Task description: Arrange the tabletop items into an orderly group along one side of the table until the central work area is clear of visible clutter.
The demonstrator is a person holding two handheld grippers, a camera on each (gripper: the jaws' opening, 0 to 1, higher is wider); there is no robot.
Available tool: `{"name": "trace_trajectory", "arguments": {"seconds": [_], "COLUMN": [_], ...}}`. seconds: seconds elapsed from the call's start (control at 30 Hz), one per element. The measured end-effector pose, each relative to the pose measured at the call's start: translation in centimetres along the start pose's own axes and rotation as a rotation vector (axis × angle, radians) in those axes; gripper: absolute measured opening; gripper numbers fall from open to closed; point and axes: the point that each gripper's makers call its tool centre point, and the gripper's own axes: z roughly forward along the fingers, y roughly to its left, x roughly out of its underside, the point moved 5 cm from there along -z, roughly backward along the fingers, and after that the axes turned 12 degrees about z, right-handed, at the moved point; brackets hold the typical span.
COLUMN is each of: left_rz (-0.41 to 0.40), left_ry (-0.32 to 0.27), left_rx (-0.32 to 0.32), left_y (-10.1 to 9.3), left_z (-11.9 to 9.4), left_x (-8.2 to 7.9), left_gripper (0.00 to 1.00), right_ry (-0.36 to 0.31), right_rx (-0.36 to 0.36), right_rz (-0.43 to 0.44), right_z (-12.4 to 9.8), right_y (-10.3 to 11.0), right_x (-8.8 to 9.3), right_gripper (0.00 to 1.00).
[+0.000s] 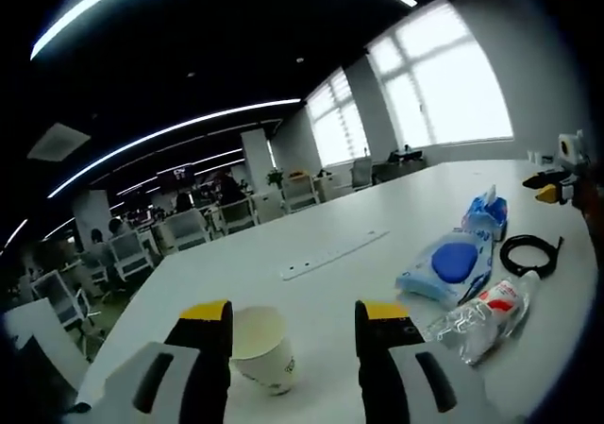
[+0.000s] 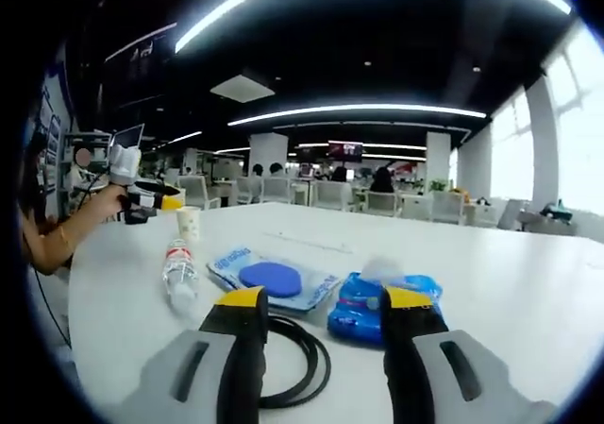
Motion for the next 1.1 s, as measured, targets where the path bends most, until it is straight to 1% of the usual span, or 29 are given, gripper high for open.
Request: {"name": "trace_trajectory", "arguments": {"seconds": [0.2, 0.27, 0.47, 0.53, 0.63, 0.7, 0.83, 0.9, 0.97, 1.03, 1.1], "left_rz": [-0.028, -0.032, -0.062, -0.064, -0.082, -0.089, -0.078, -0.093, -0.100, -0.091, -0.098], "left_ry": [0.000, 0.003, 0.000, 0.017, 0.025, 0.027, 0.043, 0.042, 0.041, 0.035, 0.031], "left_rx": [-0.005, 0.013, 0.021, 0.033, 0.029, 0.033, 0.044, 0.050, 0.048, 0.023, 0.014], "left_y": [0.5, 0.3, 0.7, 0.8, 1.2, 1.1, 0.8, 0.7, 0.8, 1.2, 1.5], "left_z": [-0.1, -0.1, -0.3, -0.2, -0.1, 0.0, 0.4, 0.6, 0.7, 0.8, 0.9], "left_x": [0.5, 0.6, 1.2, 1.7, 2.1, 2.2, 2.6, 2.8, 2.9, 2.9, 3.0], "left_gripper": [0.53, 0.56, 0.59, 0.60, 0.60, 0.60, 0.61, 0.61, 0.61, 0.61, 0.61], "right_ry": [0.000, -0.006, 0.001, 0.006, 0.006, 0.008, 0.022, 0.025, 0.025, 0.024, 0.023], "right_rx": [-0.006, -0.013, -0.025, -0.036, -0.044, -0.047, -0.060, -0.061, -0.062, -0.063, -0.057], "right_rz": [0.021, 0.026, 0.017, 0.023, 0.029, 0.025, 0.016, 0.015, 0.015, 0.019, 0.021], "right_z": [-0.9, -1.3, -2.2, -2.6, -3.2, -3.6, -4.2, -4.5, -4.8, -5.2, -5.5], "right_y": [0.0, 0.1, 0.3, 0.3, 0.5, 0.7, 1.0, 1.0, 1.1, 1.1, 1.0], "right_x": [0.0, -0.1, -0.3, -0.3, -0.3, -0.3, -0.1, 0.0, 0.0, 0.1, 0.2], "right_gripper": [0.50, 0.50, 0.53, 0.54, 0.54, 0.55, 0.55, 0.55, 0.55, 0.55, 0.55]}}
